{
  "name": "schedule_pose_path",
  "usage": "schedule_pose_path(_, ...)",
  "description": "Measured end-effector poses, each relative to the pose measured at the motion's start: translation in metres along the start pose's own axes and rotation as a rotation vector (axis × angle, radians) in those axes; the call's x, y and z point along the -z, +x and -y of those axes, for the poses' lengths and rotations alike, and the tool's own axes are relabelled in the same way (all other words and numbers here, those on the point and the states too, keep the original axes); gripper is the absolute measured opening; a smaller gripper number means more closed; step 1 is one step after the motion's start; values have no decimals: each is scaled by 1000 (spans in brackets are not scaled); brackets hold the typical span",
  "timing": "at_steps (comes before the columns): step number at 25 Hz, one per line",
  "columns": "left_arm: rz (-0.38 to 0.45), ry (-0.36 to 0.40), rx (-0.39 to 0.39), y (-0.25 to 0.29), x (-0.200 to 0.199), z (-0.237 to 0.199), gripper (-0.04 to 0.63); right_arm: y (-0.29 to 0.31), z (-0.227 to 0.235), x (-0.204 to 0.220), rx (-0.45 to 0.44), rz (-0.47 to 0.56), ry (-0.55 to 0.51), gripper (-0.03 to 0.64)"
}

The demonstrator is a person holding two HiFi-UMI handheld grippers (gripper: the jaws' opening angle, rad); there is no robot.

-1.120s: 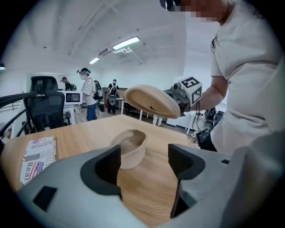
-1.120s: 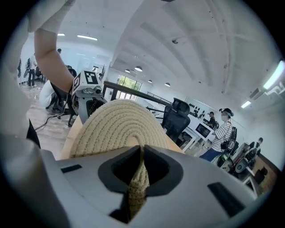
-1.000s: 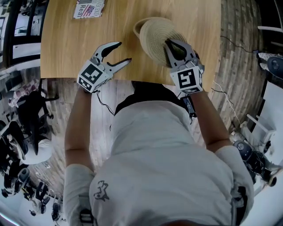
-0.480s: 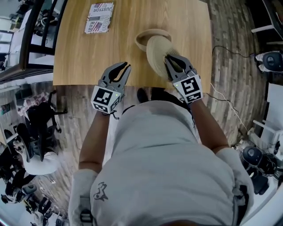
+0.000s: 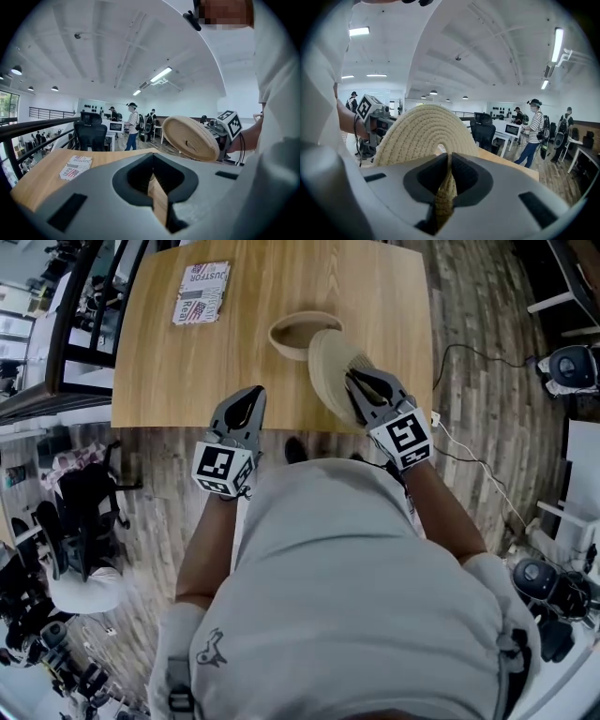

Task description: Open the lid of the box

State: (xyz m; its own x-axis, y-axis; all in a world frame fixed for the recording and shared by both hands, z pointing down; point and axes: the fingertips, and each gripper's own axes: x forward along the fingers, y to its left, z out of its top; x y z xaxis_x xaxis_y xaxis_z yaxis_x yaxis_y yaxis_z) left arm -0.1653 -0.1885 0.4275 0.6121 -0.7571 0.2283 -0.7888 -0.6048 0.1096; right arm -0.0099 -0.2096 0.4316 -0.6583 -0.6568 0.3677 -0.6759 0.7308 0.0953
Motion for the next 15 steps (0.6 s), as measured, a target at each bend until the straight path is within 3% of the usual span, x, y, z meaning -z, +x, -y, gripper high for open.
schedule_pose_path(15,44,9,-141,27,-27,106,6,-94,53,35,-121,46,-4,35)
